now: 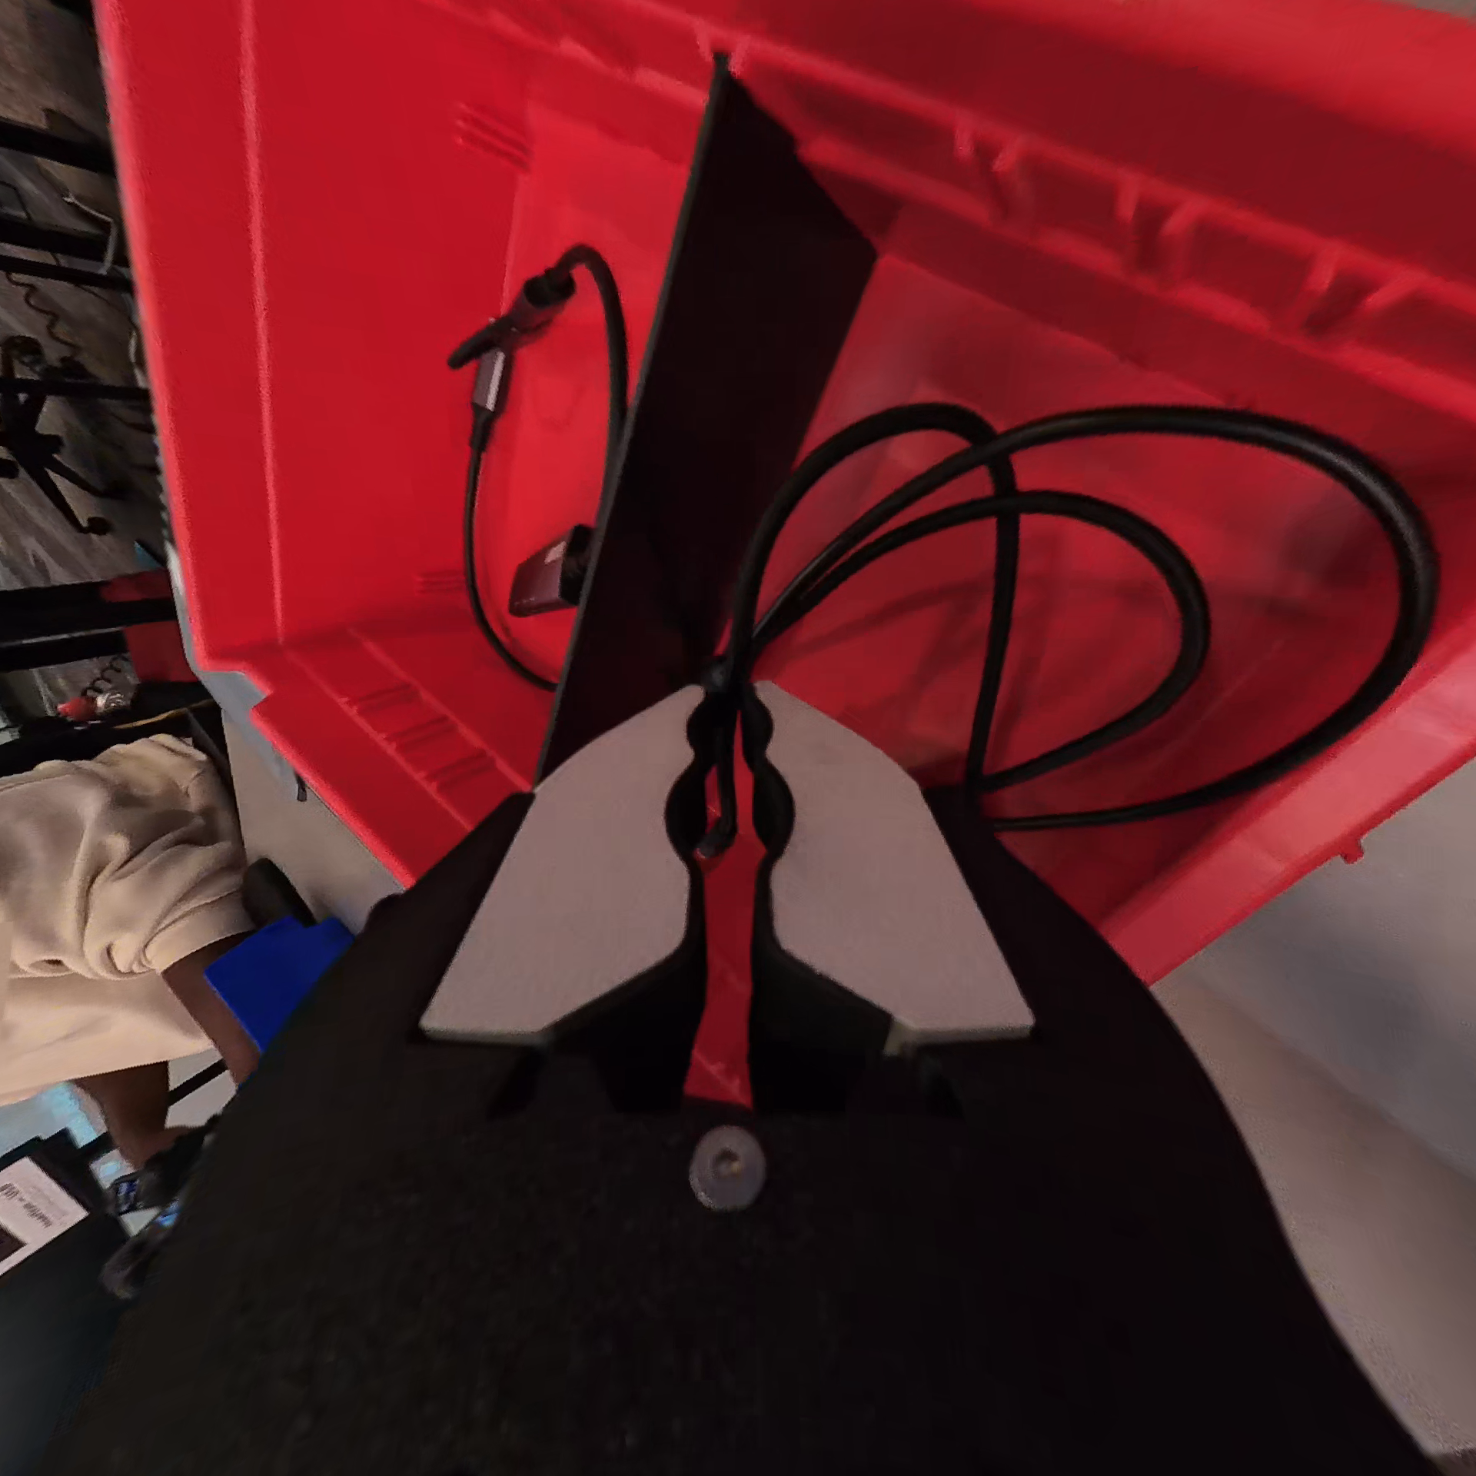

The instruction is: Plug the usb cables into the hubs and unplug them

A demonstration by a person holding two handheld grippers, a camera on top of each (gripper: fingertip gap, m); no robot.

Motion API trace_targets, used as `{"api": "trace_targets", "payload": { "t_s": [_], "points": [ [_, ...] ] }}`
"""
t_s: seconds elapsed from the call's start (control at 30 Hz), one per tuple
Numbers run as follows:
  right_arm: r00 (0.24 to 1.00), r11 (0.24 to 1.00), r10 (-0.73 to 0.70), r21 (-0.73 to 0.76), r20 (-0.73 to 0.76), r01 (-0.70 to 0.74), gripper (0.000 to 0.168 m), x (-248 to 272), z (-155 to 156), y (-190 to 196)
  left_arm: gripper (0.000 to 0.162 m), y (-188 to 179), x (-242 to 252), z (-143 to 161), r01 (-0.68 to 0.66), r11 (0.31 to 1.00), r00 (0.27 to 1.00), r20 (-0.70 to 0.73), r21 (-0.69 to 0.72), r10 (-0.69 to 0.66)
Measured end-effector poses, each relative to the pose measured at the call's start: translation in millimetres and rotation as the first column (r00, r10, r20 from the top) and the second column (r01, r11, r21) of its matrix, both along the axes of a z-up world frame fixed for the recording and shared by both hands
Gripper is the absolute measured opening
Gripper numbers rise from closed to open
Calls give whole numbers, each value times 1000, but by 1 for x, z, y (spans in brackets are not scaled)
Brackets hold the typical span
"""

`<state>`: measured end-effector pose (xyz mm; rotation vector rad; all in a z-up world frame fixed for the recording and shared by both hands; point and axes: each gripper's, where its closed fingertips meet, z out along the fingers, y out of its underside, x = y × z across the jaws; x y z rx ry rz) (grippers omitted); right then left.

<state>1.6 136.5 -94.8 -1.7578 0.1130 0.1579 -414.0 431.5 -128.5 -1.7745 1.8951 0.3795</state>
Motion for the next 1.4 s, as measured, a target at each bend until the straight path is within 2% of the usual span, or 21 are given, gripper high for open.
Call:
{"api": "trace_targets", "payload": {
  "t_s": [0.1,0.23,0.5,0.63,0.77,0.87,1.03,1.23,1.27,1.33,1.4],
  "points": [
    [1000,1000,6,2,20,-6,30,-3,2,1,5,0,-1,-8,4,1000,999,-53,-14,-5],
    [999,1000,8,2,36,-8,30,-4,3,1,4,2,5,-4,3,1000,999,-46,-4,-3],
    [1000,1000,0,6,31,-1,30,0,5,-2,3,10,8,29,-12,996,1000,12,90,11],
    [999,1000,-7,12,35,7,30,1,7,-4,3,7,21,63,-5,985,987,157,171,-22],
    [999,1000,-20,19,39,19,29,4,9,-6,3,-1,30,123,-90,941,898,435,326,-65],
    [999,1000,-23,21,35,22,29,5,10,-6,3,-6,27,146,-168,923,809,584,345,-71],
    [999,1000,-12,23,42,11,30,0,11,-5,3,-6,18,173,-230,863,762,635,449,-127],
    [999,999,-9,32,49,8,30,-2,15,-5,3,-15,-6,266,-381,766,612,762,518,-211],
    [999,999,-11,33,50,9,30,-2,16,-5,3,-21,-5,279,-376,769,586,776,517,-235],
    [998,999,-13,36,56,11,30,-2,17,-5,3,-37,11,290,-290,828,557,788,481,-263],
    [998,999,-14,40,58,12,30,-2,18,-6,3,-67,45,287,-96,886,532,776,453,-339]
  ]
}}
